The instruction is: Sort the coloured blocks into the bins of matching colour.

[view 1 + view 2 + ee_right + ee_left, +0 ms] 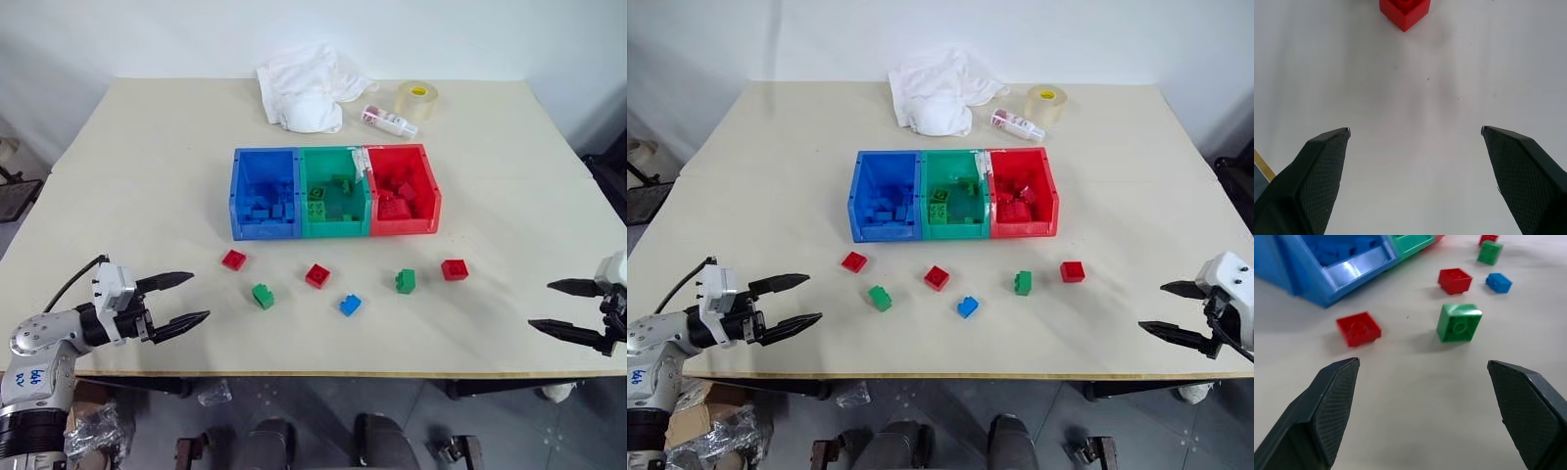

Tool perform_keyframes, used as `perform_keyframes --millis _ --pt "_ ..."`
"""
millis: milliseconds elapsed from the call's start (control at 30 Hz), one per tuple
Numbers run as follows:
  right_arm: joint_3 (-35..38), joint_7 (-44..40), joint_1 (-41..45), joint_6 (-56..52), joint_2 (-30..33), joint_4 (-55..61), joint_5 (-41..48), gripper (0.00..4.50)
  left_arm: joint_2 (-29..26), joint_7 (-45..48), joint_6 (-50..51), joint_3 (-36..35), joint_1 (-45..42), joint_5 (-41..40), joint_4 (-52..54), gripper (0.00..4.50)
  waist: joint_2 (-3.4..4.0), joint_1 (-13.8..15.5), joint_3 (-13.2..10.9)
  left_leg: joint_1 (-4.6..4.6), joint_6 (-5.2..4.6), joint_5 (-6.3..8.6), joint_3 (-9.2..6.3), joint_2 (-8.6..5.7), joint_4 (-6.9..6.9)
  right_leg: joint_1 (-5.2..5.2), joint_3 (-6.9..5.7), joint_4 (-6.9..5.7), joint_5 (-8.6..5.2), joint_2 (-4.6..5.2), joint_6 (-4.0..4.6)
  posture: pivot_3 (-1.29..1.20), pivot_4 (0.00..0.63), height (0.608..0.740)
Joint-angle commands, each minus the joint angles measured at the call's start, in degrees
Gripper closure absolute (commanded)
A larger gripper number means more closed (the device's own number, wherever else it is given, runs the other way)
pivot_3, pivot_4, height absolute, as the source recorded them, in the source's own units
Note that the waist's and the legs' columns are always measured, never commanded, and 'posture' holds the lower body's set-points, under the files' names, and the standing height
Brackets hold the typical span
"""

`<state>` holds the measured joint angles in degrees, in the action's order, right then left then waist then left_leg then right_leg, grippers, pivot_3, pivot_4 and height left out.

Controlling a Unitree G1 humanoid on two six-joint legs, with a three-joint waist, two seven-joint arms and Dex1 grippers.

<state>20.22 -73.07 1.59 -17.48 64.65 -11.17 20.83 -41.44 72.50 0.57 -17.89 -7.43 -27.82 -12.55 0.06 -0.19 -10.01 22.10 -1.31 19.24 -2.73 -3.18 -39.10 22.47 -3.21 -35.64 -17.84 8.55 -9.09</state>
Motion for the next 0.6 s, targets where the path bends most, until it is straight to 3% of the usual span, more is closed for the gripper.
perform_keyframes --millis 33,367,533,600 --pt "-3.91 -0.79 5.82 -0.64 0.12 0.36 -0.43 0.00 0.33 0.07 -0.61 -0.50 -1.39 -1.15 -0.34 0.07 0.02 0.03 -0.01 0.01 0.00 0.00 0.00 0.00 0.00 0.00 0.00 0.01 0.00 0.00 0.00 0.00 0.150 0.740" --pt "-19.65 -0.76 34.54 9.37 -10.72 -25.33 -11.04 0.00 1.25 -0.30 0.29 0.19 -2.58 -1.41 0.09 0.07 0.06 0.00 -0.04 0.05 0.00 0.00 -0.05 -0.05 -0.01 0.03 -0.11 0.00 0.00 0.02 0.00 0.00 0.150 0.740" --pt "-23.21 -3.86 40.07 14.40 -14.56 -34.09 -14.04 0.00 1.87 -1.67 1.18 -0.01 -1.32 -1.68 2.22 0.07 0.07 -0.08 -0.04 0.07 0.01 0.00 -0.12 -0.04 0.01 0.05 -0.20 -0.02 0.00 0.03 0.00 0.00 0.150 0.740" --pt "-23.97 -5.04 40.92 14.91 -16.00 -35.41 -14.36 0.40 2.14 -2.23 1.33 -0.16 -0.80 -1.67 2.97 0.00 0.07 -0.28 -0.04 0.07 0.01 0.00 -0.11 -0.05 0.01 0.04 -0.20 -0.01 0.00 0.03 0.00 0.00 0.150 0.740"
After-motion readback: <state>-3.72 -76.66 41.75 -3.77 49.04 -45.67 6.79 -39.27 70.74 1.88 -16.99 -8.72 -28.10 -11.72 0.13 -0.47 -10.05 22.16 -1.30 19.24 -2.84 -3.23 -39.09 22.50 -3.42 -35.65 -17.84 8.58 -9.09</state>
